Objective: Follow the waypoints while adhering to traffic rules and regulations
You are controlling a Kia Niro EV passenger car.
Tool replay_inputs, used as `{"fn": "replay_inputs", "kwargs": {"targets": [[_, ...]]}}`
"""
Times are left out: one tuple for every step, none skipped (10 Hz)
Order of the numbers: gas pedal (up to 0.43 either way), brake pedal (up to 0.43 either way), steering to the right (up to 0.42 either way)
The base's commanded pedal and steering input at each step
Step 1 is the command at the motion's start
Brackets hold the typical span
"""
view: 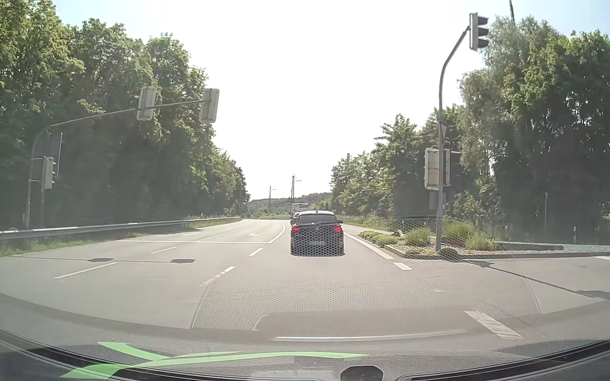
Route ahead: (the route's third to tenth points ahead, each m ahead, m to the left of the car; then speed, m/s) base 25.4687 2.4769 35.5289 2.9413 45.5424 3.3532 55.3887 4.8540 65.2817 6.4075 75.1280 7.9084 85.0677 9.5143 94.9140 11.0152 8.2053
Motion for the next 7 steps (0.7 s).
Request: {"fn": "replay_inputs", "kwargs": {"targets": [[0.150,0.000,-0.017],[0.189,0.000,-0.017],[0.209,0.000,-0.017],[0.228,0.000,-0.016],[0.248,0.000,-0.016],[0.260,0.000,-0.014],[0.260,0.000,-0.011]]}}
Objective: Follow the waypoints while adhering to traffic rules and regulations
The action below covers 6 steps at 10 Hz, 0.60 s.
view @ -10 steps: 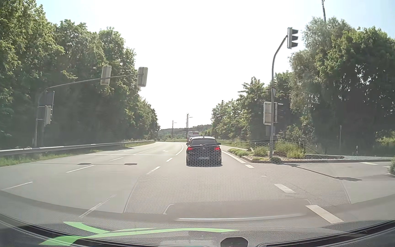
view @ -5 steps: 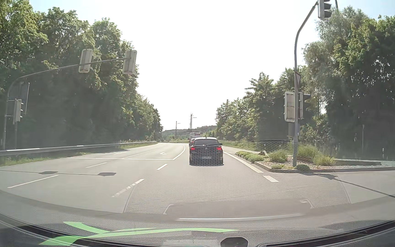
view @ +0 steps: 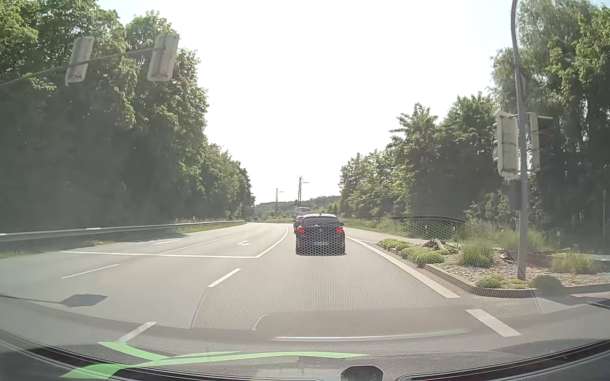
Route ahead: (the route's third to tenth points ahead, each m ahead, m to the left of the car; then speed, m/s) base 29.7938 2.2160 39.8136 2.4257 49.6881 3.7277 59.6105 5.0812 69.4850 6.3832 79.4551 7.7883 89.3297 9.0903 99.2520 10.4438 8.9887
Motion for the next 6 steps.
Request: {"fn": "replay_inputs", "kwargs": {"targets": [[0.260,0.000,-0.009],[0.260,0.000,-0.008],[0.260,0.000,-0.008],[0.260,0.000,-0.008],[0.260,0.000,-0.008],[0.260,0.000,-0.008]]}}
